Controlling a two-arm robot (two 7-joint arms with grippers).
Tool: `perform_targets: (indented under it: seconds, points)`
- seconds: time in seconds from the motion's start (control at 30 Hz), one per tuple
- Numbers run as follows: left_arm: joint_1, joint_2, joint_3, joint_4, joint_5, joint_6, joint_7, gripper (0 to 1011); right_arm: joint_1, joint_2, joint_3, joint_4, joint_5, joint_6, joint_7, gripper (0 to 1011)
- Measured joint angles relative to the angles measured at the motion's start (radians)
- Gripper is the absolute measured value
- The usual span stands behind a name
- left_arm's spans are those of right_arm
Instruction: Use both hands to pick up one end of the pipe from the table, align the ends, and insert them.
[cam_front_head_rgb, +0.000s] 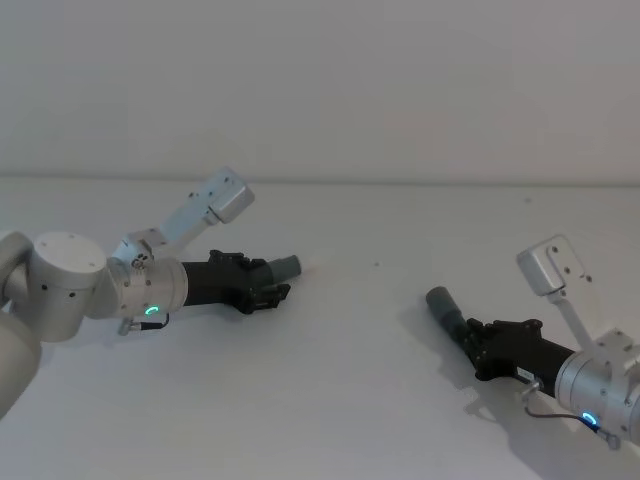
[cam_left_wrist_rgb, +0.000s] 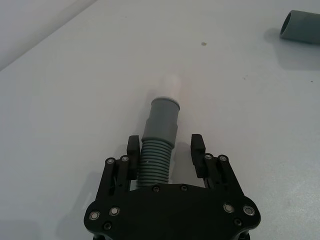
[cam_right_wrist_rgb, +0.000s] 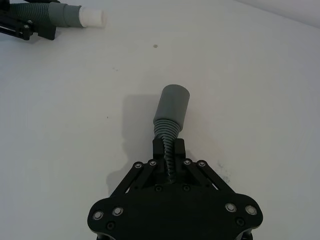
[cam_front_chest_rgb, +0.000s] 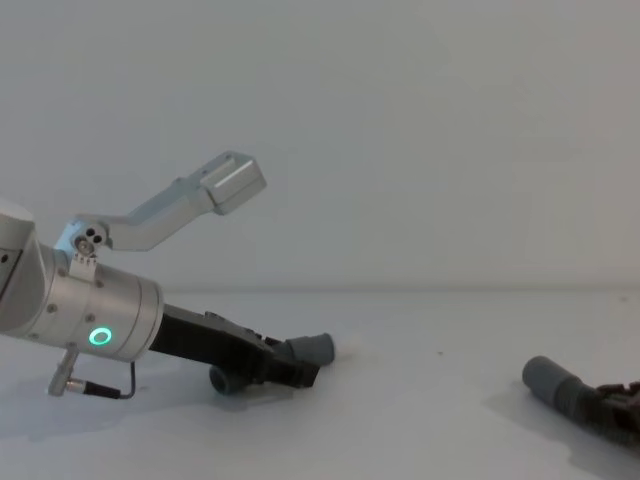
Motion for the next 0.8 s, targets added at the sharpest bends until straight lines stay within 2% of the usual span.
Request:
perform_targets:
  seconds: [0.8]
  points:
    - [0.000,0.000,0.000,0.000,0.000,0.000,0.000,451,0.000,0.000,0.000,0.000,0.000,0.000,0.000,94]
